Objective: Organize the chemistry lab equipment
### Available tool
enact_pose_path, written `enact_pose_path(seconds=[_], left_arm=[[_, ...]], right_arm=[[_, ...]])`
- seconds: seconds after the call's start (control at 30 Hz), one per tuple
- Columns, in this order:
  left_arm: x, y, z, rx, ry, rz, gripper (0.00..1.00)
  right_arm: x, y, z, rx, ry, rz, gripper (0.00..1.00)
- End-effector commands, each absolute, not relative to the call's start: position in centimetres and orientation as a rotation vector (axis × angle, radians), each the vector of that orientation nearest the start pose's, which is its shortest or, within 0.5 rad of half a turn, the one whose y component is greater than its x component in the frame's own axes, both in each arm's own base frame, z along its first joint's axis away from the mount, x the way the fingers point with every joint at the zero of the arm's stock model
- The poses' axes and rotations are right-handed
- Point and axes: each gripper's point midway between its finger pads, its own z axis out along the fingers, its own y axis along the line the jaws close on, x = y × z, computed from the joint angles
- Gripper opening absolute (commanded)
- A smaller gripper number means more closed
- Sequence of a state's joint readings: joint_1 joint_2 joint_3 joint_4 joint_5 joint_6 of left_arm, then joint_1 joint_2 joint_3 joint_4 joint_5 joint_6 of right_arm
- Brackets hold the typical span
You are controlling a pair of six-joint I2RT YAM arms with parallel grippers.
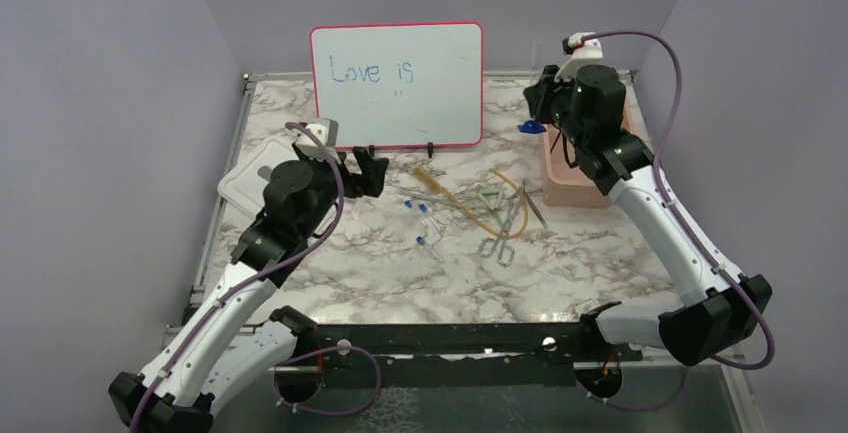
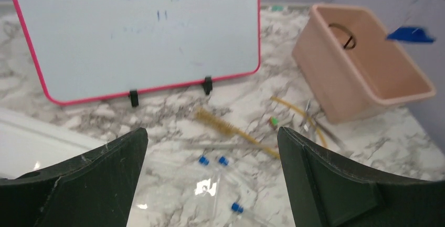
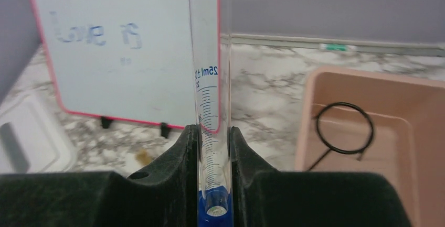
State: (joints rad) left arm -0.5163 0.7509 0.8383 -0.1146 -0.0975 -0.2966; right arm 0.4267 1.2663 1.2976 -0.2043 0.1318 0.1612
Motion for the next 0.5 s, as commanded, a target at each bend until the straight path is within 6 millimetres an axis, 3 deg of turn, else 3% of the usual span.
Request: enact_pose_path(seconds=[0.0, 0.13, 0.3, 0.47], left_arm=[[28.1, -14.5, 27.9, 0.12, 1.755, -0.461, 0.96], [27.9, -15.0, 26.4, 0.146, 1.785, -0.475, 0.96], [27.7, -15.7, 25.2, 0.18, 1.825, -0.498, 0.96], [27.3, -16.5, 23.2, 0.189, 1.881, -0.551, 0.96]], right_arm=[[40.7, 7.8, 32.6, 0.012, 1.883, -0.011, 0.09], [41.5, 2.4, 30.1, 0.077, 2.001, -0.153, 0.1], [41.6, -3.1, 25.4, 0.126, 2.1, -0.383, 0.11], [41.8, -3.9, 20.4, 0.069, 2.181, -0.392, 0.12]])
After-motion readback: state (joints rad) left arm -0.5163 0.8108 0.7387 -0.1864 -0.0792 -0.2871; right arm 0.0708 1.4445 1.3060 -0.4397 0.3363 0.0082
